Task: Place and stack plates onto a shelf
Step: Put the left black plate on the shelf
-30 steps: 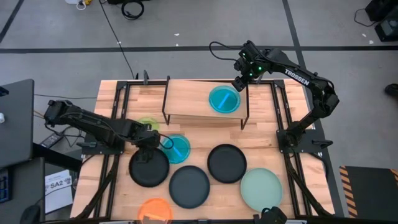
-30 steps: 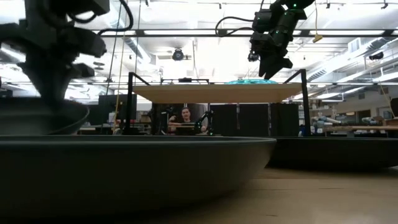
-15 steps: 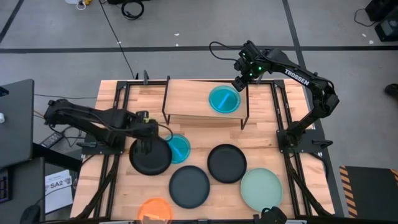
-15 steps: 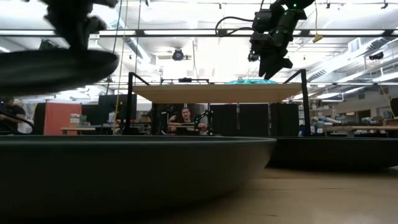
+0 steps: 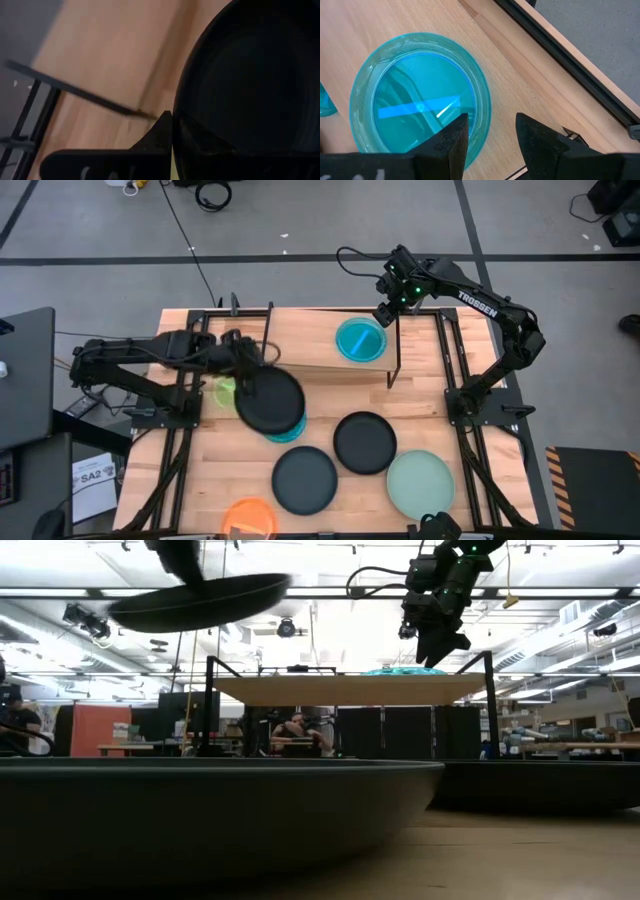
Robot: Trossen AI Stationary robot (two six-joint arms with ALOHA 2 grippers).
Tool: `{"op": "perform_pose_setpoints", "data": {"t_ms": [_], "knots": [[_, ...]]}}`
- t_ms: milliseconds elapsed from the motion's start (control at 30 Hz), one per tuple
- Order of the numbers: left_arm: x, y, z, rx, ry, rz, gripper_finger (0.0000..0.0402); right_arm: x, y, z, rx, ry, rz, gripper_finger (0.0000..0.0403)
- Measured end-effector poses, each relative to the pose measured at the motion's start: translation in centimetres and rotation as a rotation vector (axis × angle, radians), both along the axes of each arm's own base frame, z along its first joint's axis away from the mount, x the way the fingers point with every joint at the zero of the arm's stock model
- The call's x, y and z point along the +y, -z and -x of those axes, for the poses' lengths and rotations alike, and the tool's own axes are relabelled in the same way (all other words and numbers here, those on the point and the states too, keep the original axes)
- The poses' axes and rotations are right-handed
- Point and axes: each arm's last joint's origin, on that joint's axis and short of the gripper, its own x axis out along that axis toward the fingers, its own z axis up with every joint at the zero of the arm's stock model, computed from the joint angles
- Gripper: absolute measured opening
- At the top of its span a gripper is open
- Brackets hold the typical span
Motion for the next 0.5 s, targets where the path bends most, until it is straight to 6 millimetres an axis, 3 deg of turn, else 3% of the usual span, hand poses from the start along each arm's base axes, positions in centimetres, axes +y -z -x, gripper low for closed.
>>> {"op": "perform_pose_setpoints", "data": {"t_ms": [500], "knots": [[9.4,-1.9,-2.0,-0.357,-0.283,-0.091,0.0016,0.0,0.0,0.0,0.0,0.0,0.0,0.017]]}}
